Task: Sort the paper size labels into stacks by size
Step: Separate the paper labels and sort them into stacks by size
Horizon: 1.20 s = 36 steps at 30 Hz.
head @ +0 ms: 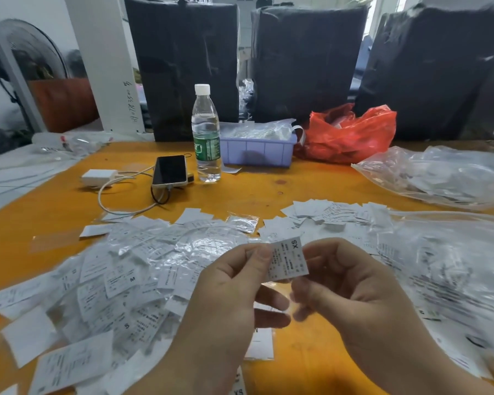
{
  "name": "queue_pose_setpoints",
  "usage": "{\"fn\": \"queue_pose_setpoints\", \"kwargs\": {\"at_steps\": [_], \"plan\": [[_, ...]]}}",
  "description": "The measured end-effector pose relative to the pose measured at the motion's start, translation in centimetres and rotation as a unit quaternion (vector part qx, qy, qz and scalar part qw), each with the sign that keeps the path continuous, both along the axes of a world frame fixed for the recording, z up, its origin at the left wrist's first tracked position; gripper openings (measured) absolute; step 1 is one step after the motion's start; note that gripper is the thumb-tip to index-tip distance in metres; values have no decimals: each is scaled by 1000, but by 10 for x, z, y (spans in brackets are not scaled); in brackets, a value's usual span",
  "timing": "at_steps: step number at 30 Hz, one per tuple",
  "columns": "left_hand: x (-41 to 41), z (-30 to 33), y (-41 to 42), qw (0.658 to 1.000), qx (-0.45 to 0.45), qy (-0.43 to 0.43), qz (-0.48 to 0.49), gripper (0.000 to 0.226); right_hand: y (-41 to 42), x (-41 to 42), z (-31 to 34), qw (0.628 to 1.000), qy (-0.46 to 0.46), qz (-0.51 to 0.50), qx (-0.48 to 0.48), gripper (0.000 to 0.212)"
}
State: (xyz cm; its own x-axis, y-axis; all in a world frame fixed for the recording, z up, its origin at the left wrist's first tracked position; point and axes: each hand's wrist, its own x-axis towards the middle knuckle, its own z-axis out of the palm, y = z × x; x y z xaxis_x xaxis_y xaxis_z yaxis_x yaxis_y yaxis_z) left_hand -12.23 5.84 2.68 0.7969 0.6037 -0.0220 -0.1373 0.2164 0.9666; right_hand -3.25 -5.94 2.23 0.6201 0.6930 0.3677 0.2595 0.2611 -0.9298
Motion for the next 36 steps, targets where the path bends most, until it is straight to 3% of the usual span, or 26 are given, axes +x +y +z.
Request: {"fn": "queue_pose_setpoints", "kwargs": {"at_steps": [5,12,18,23,27,36], "plan": [[0,0,-2,998,60,2,9,21,0,5,-1,999,-36,-4,-32,29],[-4,-7,2,992,114,-11,57,12,5,9,-12,999,-11,21,-41,32],[-7,-7,2,985,154,-15,78,10,6,8,-14,999,-1,33,-18,60],[-9,-6,3,983,177,-12,47,12,5,3,-7,998,-54,14,-17,42],[-8,-6,3,990,142,-5,-12,14,0,6,-5,997,-60,-37,-17,30],[-5,-12,-3,992,98,15,-83,17,-2,8,1,993,-58,-101,5,29]]}}
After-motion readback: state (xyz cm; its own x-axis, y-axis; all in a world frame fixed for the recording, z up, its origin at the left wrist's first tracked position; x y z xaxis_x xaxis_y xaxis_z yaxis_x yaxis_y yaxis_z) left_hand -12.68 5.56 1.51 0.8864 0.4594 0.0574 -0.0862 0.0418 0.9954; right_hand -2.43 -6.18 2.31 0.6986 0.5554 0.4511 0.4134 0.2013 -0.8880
